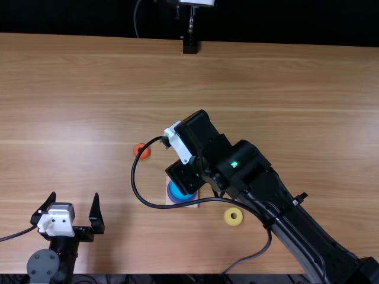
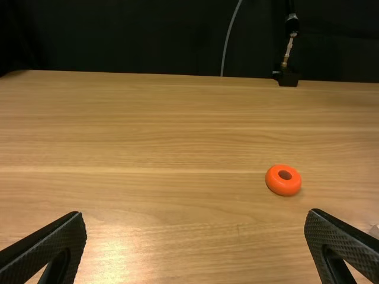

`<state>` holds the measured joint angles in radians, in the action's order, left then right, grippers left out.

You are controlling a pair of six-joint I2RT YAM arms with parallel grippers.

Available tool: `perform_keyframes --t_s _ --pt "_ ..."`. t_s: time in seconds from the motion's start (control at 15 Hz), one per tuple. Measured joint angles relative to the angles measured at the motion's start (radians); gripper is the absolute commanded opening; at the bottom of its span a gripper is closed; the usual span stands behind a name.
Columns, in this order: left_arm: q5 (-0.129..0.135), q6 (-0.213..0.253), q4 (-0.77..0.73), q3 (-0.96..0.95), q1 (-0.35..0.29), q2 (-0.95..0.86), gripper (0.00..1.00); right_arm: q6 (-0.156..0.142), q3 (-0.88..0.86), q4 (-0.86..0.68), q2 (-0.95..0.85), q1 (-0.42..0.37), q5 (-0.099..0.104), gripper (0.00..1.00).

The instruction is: Build the Hanoi tower: stack the rings onto the peg from bottom to top in this color order: purple, dark blue, light blue, dark green, light green, yellow, orange.

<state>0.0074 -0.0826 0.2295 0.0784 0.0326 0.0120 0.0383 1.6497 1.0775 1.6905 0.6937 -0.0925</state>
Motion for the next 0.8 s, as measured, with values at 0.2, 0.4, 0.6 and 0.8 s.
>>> perform_keyframes --t_s 0.2,0.4,0.6,0.8 --pt "0.0 0.001 0.0 0.0 0.0 0.0 1.0 0.0 0.0 0.007 0.0 0.0 0.0 1.0" --pt "0.0 0.0 0.0 0.0 0.0 0.0 1.0 0.0 0.0 0.006 0.0 0.0 0.003 1.0" --pt "0.0 0.0 0.0 0.0 0.0 0.0 1.0 0.0 0.0 -0.002 0.0 0.0 0.005 1.0" --pt "0.0 0.0 0.0 0.0 0.0 0.0 1.0 0.0 0.0 -0.003 0.0 -0.001 0.006 1.0"
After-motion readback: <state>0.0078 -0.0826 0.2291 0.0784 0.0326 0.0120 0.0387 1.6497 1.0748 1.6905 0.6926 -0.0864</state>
